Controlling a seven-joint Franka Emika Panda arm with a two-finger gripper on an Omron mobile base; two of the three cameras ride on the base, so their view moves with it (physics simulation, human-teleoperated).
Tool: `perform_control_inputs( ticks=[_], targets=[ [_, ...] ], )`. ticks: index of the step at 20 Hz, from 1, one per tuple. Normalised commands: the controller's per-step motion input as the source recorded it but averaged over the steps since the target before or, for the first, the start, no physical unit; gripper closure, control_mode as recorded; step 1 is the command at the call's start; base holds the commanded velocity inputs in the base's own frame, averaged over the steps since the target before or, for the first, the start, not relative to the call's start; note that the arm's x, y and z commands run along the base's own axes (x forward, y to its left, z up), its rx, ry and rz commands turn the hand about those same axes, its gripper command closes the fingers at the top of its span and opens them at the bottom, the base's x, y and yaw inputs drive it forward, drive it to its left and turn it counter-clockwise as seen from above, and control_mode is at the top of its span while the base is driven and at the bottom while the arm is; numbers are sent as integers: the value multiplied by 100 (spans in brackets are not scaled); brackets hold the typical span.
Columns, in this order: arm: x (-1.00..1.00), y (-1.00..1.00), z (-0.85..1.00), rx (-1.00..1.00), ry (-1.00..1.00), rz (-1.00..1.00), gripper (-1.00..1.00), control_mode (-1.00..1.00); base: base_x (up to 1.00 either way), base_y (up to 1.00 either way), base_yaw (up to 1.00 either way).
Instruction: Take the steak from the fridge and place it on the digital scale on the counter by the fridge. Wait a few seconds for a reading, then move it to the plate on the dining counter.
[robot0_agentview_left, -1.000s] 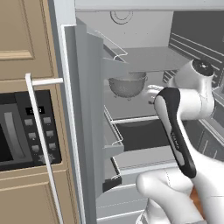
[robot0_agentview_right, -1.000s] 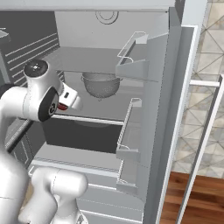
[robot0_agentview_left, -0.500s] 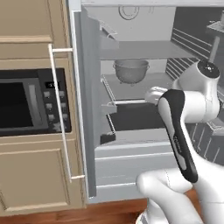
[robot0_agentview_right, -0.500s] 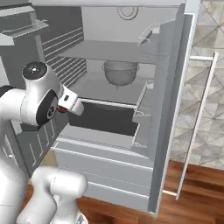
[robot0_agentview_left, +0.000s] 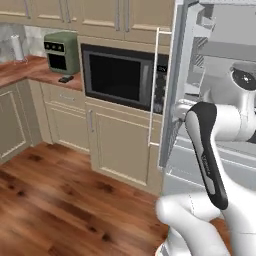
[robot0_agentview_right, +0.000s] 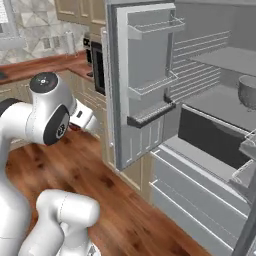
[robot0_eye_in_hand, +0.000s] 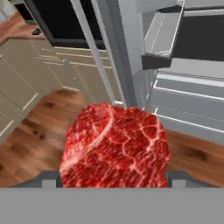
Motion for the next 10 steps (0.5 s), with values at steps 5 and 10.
perform_control_inputs(
  ticks=[5,10],
  targets=[
    [0,0,0,0,0,0,100,100,-31,14,86],
    [0,0,0,0,0,0,100,100,93,23,47]
  ],
)
